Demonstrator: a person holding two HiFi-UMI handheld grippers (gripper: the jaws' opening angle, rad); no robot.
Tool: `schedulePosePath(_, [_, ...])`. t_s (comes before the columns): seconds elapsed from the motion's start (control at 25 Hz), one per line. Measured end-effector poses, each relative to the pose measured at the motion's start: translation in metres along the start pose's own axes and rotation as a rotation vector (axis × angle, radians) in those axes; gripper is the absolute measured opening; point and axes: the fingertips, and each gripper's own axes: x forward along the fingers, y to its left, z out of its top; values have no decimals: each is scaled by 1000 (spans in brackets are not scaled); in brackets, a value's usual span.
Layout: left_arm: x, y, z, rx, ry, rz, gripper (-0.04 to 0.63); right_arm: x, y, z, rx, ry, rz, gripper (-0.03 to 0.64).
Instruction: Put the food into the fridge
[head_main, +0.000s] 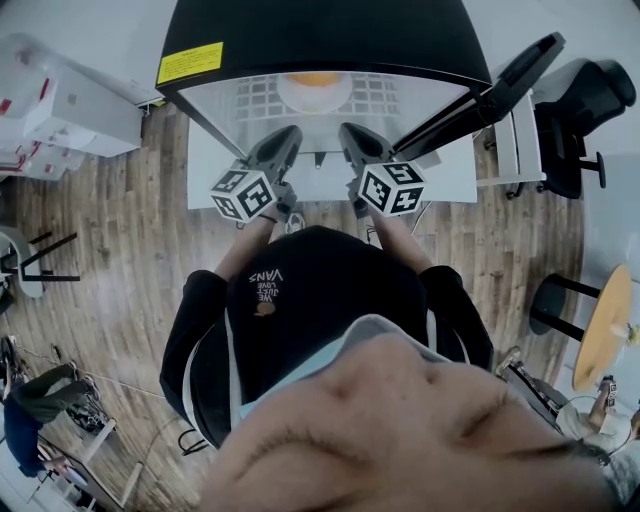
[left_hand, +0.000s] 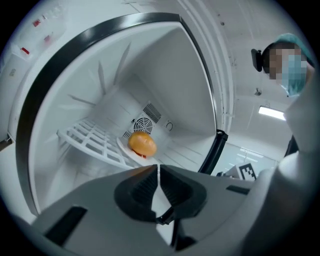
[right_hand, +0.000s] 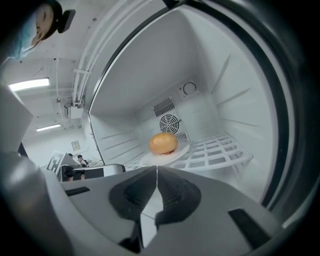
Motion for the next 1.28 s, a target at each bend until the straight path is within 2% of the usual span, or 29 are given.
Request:
schedulePosePath(0.4, [-13,-15,-6,31,-21,14,26,-16,7,-8,-13,3,18,17])
schedulePosePath(1.28, [-37,-48,-31,44,-46,62,26,-62,17,-17,-45,-23,51,15])
